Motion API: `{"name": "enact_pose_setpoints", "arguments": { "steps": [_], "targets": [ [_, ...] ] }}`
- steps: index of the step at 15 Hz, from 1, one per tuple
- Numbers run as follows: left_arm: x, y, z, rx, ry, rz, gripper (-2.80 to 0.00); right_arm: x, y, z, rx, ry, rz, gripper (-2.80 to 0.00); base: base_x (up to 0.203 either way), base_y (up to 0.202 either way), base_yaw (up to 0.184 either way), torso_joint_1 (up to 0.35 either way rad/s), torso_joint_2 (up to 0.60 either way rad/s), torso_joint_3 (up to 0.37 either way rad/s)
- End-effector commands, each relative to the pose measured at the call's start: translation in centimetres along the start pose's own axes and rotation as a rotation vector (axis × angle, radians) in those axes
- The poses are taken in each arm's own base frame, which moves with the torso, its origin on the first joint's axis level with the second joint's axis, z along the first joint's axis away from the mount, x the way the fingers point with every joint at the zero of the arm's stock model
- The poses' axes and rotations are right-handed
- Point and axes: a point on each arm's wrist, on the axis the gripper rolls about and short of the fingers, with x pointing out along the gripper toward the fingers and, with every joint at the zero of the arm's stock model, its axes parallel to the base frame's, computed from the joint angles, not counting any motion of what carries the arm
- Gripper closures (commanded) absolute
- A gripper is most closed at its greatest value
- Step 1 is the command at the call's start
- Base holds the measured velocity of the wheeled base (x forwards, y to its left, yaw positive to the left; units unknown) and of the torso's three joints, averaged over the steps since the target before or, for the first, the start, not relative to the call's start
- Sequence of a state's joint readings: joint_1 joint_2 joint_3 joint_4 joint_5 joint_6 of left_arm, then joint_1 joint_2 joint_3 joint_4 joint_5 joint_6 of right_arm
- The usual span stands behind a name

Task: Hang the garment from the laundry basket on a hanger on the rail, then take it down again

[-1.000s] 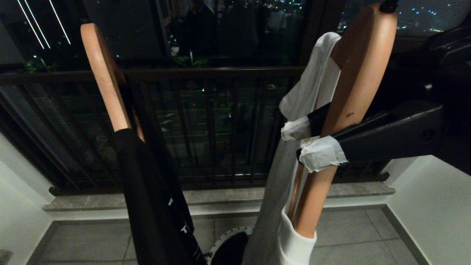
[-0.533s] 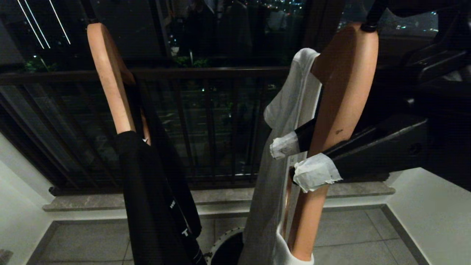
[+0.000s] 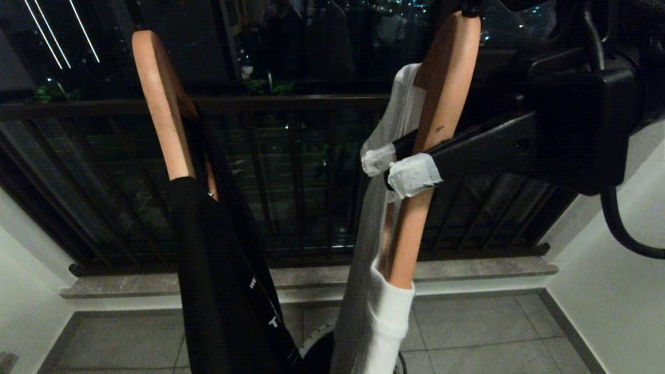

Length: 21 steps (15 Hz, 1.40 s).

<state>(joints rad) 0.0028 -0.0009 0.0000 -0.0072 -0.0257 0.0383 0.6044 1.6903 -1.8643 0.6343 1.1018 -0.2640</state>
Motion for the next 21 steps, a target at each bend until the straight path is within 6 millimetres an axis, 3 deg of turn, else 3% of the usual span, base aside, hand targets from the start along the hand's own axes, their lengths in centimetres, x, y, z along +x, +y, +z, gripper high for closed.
{"name": "enact_pose_setpoints", "arguments": {
  "steps": [1,5,10,21],
  "targets": [
    [0.0,0.0,0.0,0.000,0.001,0.000,0.00,0.5,-2.2,-0.1,-0.001,-0.004,0.007,0.00,0.000,0.000,0.000,0.000,0.00,0.000],
    [0.0,0.0,0.0,0.000,0.001,0.000,0.00,1.2,-4.5,-0.1,-0.078,-0.026,-0.004,0.00,0.000,0.000,0.000,0.000,0.00,0.000],
    [0.0,0.0,-0.1,0.000,0.002,0.000,0.00,-0.1,-5.5,0.5,-0.157,-0.069,-0.061,0.00,0.000,0.000,0.000,0.000,0.00,0.000],
    [0.0,0.0,-0.1,0.000,0.002,0.000,0.00,0.1,-4.3,1.3,-0.195,-0.082,-0.045,0.00,0.000,0.000,0.000,0.000,0.00,0.000]
  ]
}}
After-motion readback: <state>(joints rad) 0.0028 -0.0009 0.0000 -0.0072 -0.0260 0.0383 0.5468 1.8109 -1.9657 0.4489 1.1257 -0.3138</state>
